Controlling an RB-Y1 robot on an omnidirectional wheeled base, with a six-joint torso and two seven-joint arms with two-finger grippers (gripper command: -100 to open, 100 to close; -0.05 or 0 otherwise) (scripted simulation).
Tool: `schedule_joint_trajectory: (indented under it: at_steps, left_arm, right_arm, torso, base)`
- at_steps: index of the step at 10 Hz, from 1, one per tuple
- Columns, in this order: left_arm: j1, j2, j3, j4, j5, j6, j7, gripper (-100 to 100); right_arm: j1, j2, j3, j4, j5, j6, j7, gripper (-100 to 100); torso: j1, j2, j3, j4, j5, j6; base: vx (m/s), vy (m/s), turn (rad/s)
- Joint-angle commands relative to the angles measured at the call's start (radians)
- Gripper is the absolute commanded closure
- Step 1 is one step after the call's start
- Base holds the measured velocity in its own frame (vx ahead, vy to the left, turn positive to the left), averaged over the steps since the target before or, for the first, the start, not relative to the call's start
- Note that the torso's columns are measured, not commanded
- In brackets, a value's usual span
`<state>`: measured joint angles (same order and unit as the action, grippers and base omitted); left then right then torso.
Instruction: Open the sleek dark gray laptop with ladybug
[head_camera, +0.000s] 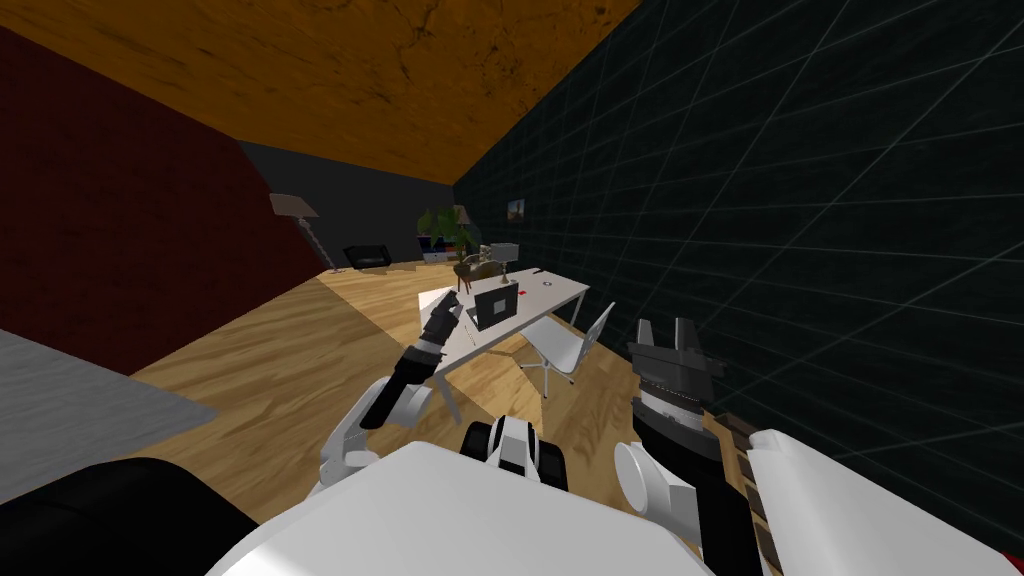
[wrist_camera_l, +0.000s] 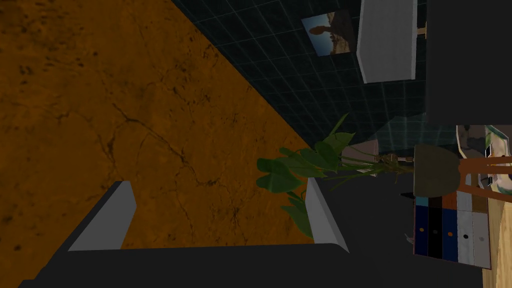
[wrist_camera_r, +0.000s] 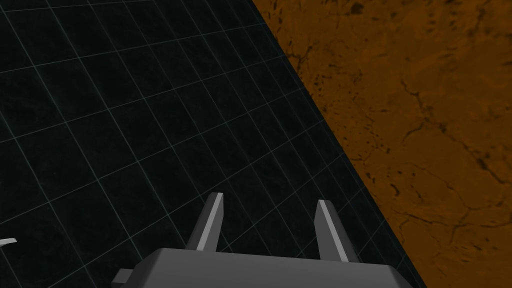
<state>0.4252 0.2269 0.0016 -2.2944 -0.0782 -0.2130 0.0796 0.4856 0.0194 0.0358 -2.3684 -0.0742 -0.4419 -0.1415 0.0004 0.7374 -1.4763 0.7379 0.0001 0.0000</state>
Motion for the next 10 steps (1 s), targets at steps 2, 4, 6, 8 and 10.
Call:
schedule_joint_trajectory:
  at_steps: [2, 4, 6, 8, 10]
  left_arm:
    - [-0.012, 0.046, 0.005, 0.032, -0.022, 0.079, -0.016, -100]
    - [-0.02, 0.093, 0.01, 0.055, -0.038, 0.138, -0.027, -100]
    - [-0.025, 0.122, 0.013, 0.068, -0.047, 0.17, -0.033, -100]
    - [-0.03, 0.152, 0.016, 0.082, -0.056, 0.205, -0.039, -100]
    - [-0.036, 0.183, 0.02, 0.097, -0.066, 0.242, -0.046, -100]
  right_arm:
    - [0.0, 0.0, 0.0, 0.0, 0.0, 0.0, 0.0, 0]
    - [0.0, 0.0, 0.0, 0.0, 0.0, 0.0, 0.0, 0]
    - [0.0, 0.0, 0.0, 0.0, 0.0, 0.0, 0.0, 0]
    - [0.0, 0.0, 0.0, 0.0, 0.0, 0.0, 0.0, 0]
    - [0.0, 0.0, 0.0, 0.0, 0.0, 0.0, 0.0, 0]
  torso:
    - [0.0, 0.0, 0.0, 0.0, 0.0, 0.0]
    - [-0.001, 0.001, 0.0, 0.0, 0.0, 0.0]
    - [0.0, 0.001, 0.0, 0.0, 0.0, 0.0]
    - [0.0, 0.002, 0.001, 0.0, 0.0, 0.0]
    - [-0.001, 0.001, 0.0, 0.0, 0.0, 0.0]
  base:
    - [0.067, -0.003, -0.03]
    - [0.077, -0.016, -0.044]
    - [0.066, -0.008, -0.019]
    - [0.055, -0.006, -0.027]
    - [0.054, -0.009, -0.026]
